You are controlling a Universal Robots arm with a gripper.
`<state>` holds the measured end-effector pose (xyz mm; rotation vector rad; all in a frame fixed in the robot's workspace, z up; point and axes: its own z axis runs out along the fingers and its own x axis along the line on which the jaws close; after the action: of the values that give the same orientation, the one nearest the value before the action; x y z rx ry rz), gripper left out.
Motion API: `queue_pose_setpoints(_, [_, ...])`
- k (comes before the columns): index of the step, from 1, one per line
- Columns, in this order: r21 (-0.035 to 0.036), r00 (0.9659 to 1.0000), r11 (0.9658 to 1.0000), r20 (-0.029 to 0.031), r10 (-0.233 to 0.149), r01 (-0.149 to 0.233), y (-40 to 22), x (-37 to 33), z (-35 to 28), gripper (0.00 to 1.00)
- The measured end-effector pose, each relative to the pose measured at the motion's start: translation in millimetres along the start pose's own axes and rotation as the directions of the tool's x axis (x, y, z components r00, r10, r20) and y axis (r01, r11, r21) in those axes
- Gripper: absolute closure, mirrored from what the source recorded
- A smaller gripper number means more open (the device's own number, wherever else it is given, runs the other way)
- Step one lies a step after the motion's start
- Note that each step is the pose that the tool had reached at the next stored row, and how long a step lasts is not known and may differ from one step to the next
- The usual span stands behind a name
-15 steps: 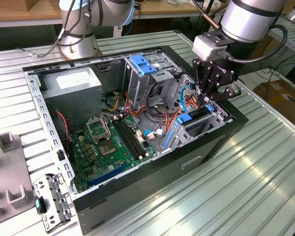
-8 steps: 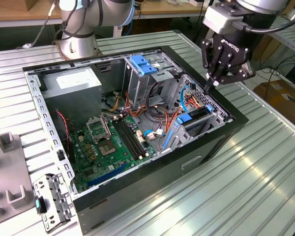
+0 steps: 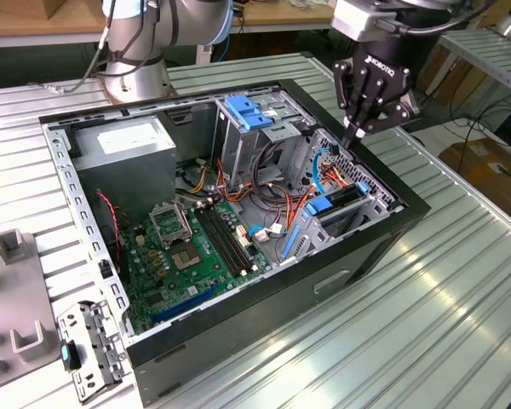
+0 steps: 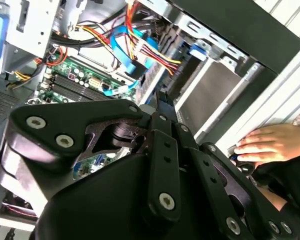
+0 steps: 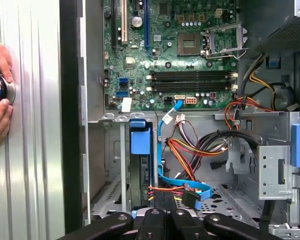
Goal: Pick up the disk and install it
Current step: 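Insert the second disk wire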
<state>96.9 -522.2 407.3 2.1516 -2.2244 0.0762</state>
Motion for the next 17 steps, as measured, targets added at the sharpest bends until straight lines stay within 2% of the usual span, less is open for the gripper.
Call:
queue_pose_setpoints(2, [-0.0066, 0.9999, 1.0, -0.0109, -0.001, 0.0, -2.6, -14.4, 3.2, 0.89])
queue_pose_setpoints(6, [-0.0123, 0.9997, 0.9999, -0.0224, -0.001, 0.001, -3.1, -26.8, 6.3, 0.89])
queue_pose_setpoints(7, [-0.0129, 0.9997, 0.9999, -0.0244, -0.001, 0.001, -3.1, -27.4, 7.0, 0.89])
queue_pose_setpoints(17, [-0.013, 0.9997, 0.9999, -0.0249, -0.001, 0.001, -3.1, -27.4, 7.1, 0.89])
